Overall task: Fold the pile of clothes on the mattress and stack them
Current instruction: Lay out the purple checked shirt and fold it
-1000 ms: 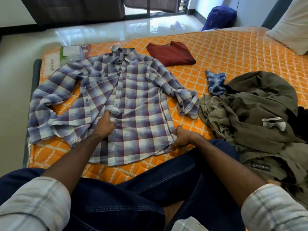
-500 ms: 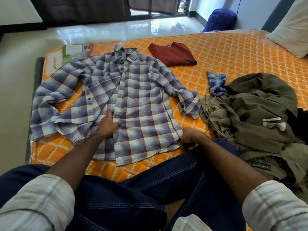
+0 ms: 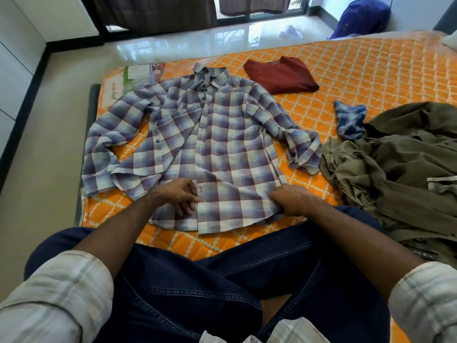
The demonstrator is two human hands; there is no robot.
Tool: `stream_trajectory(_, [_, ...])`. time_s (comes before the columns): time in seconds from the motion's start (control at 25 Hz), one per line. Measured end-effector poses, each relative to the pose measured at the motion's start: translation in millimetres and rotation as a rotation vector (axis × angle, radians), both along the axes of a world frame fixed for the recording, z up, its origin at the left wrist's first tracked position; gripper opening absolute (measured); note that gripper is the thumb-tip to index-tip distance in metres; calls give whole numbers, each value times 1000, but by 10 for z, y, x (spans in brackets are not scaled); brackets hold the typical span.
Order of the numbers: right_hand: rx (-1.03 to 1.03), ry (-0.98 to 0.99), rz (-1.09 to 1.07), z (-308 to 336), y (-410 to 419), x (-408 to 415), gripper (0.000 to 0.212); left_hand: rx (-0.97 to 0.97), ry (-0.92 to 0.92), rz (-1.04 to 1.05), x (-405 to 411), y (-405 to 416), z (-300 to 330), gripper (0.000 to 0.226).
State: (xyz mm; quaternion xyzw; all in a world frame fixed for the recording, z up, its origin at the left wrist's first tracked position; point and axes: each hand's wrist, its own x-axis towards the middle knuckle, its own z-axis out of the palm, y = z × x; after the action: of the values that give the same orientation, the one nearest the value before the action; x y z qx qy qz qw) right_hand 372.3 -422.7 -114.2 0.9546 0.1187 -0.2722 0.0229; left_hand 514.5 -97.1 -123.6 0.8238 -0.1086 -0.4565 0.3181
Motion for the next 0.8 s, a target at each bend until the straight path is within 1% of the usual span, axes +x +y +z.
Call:
stream_trajectory(0.08, [37, 87, -56, -27, -122, 6, 21, -5, -13, 21, 20, -25, -9, 25])
stream_trajectory(0.16, [93, 144, -90, -59, -193, 24, 23, 11, -8, -4, 60, -65, 9, 21])
stream_trajectory(0.2, [114, 156, -95, -60, -204, 40, 24, 12, 10, 9, 86, -75, 15, 23])
stream_trajectory(0.28, [156, 197, -108, -60, -210, 85, 21, -15, 53, 73, 132, -108, 3, 33])
stream_trajectory(0.36, [174, 272, -124, -44, -199, 155, 25, -33, 6, 97, 176, -189, -22, 38])
stream_trajectory(0.4, [183, 285, -137, -41, -197, 210, 25, -20, -57, 87, 191, -252, -39, 38])
stream_trajectory(0.44, [217, 253, -166, -45, -197, 277, 23, -2, -138, 80, 223, -321, -71, 38])
stream_trajectory(0.52, [342, 87, -240, -69, -174, 430, 16, 36, -337, 115, 312, -466, -137, 35])
stream_trajectory(0.6, [445, -76, -315, -116, -189, 635, 15, 33, -505, 229, 459, -599, -170, 32])
stream_trajectory(0.64, [464, -141, -341, -163, -223, 762, 16, 22, -570, 276, 544, -667, -177, 37])
stream_trajectory(0.68, [454, -195, -353, -189, -258, 891, 19, 29, -654, 268, 631, -736, -161, 41])
stream_trajectory(0.72, [425, -229, -364, -214, -298, 1025, 22, 77, -756, 195, 741, -815, -166, 43])
stream_trajectory(0.8, [399, -296, -399, -245, -388, 1326, 26, 185, -968, -21, 962, -1052, -186, 40])
